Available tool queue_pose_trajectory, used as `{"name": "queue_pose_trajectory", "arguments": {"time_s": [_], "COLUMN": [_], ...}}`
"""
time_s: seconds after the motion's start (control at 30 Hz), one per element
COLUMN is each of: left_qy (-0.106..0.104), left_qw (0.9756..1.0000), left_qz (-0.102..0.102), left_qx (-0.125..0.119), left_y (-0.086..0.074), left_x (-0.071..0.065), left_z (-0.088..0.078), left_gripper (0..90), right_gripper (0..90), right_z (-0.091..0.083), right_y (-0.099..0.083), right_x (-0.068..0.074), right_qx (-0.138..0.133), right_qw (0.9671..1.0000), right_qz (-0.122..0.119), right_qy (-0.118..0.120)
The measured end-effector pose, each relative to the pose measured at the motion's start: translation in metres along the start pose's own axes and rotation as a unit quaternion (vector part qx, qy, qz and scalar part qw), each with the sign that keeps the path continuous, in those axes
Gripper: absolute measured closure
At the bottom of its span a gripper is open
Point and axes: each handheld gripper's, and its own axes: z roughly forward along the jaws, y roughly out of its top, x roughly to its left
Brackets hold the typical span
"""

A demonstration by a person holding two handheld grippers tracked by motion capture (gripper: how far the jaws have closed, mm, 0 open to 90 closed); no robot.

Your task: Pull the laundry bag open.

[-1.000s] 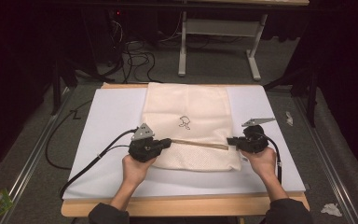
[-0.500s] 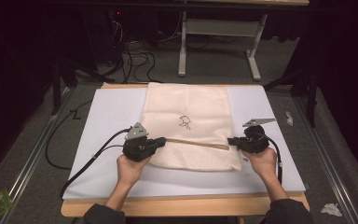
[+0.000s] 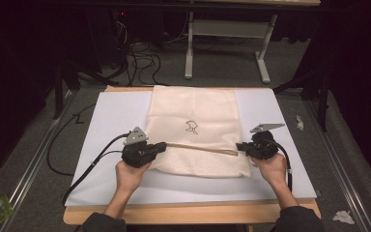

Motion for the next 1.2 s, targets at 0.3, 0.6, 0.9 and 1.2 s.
{"name": "queue_pose_trajectory", "arguments": {"time_s": [0.3, 0.6, 0.9, 1.2], "left_qy": [0.009, 0.007, 0.012, 0.02], "left_qw": [0.9999, 0.9999, 0.9999, 0.9998], "left_qz": [-0.008, -0.008, -0.002, -0.01], "left_qx": [-0.002, -0.001, 0.006, 0.001], "left_y": [-0.002, -0.002, -0.002, -0.004], "left_x": [0.009, 0.01, 0.01, 0.015], "left_z": [-0.012, -0.012, -0.014, -0.021], "left_gripper": [87.4, 87.4, 87.4, 87.4], "right_gripper": [88.6, 88.5, 88.5, 88.6], "right_z": [0.001, 0.004, 0.004, 0.002], "right_y": [0.0, 0.0, 0.001, 0.001], "right_x": [-0.002, -0.001, 0.001, -0.003], "right_qx": [0.002, 0.008, 0.013, 0.012], "right_qw": [1.0, 0.9999, 0.9998, 0.9997], "right_qz": [0.004, -0.008, -0.016, -0.017], "right_qy": [0.001, -0.003, -0.007, -0.015]}}
